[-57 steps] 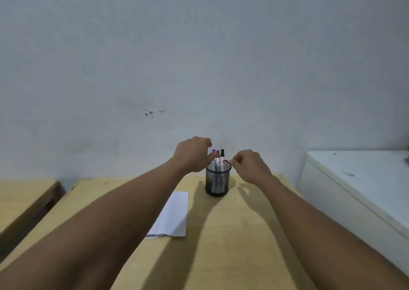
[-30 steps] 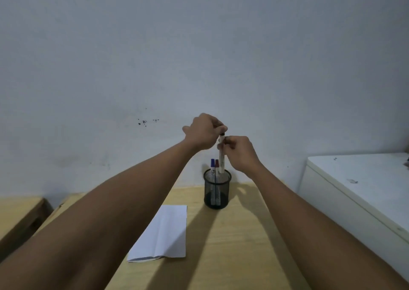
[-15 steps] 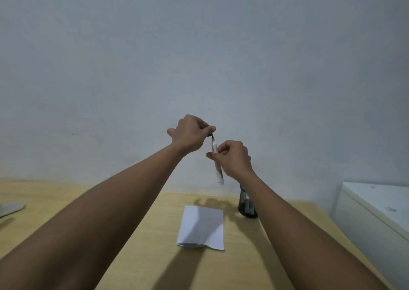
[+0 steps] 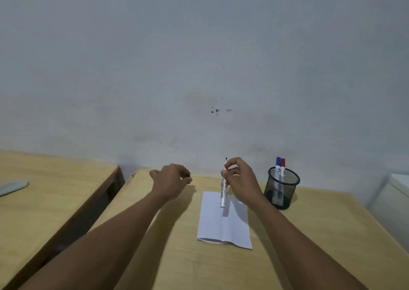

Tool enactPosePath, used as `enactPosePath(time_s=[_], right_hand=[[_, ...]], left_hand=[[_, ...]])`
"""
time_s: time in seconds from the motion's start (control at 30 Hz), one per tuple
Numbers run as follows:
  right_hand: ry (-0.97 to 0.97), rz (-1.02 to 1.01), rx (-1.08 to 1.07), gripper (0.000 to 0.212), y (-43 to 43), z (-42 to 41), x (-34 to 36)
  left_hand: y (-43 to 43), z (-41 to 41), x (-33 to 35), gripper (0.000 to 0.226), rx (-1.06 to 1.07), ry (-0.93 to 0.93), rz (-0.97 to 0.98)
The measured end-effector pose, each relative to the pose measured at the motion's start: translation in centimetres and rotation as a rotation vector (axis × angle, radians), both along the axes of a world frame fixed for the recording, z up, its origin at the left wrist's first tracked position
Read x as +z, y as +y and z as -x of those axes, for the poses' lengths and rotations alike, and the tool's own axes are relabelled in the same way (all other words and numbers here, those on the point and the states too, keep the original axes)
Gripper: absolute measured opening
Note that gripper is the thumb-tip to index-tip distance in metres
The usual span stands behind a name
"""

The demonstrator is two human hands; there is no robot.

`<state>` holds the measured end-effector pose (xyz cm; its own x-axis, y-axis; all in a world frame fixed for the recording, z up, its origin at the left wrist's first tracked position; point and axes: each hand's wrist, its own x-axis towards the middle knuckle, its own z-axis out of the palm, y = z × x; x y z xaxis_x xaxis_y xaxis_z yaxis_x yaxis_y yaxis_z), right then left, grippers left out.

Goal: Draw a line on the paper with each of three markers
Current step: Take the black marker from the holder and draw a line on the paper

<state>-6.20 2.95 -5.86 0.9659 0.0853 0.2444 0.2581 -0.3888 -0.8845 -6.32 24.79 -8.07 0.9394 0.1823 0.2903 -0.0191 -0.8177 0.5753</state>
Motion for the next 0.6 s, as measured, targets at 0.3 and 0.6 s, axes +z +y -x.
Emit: enactPosePath(time_s=[0.3, 0.6], right_hand=[[0.121, -0.157, 0.072, 0.013, 0.7, -1.9, -1.6], [0.272, -0.449, 0.174, 0.018, 1.4, -2.3, -1.3]], left_hand=[[0.8, -0.9, -3.7, 0.024, -0.031, 0.059, -0.093], [-0.9, 4.0, -4.1, 0.037, -0.166, -0.252, -0.258]])
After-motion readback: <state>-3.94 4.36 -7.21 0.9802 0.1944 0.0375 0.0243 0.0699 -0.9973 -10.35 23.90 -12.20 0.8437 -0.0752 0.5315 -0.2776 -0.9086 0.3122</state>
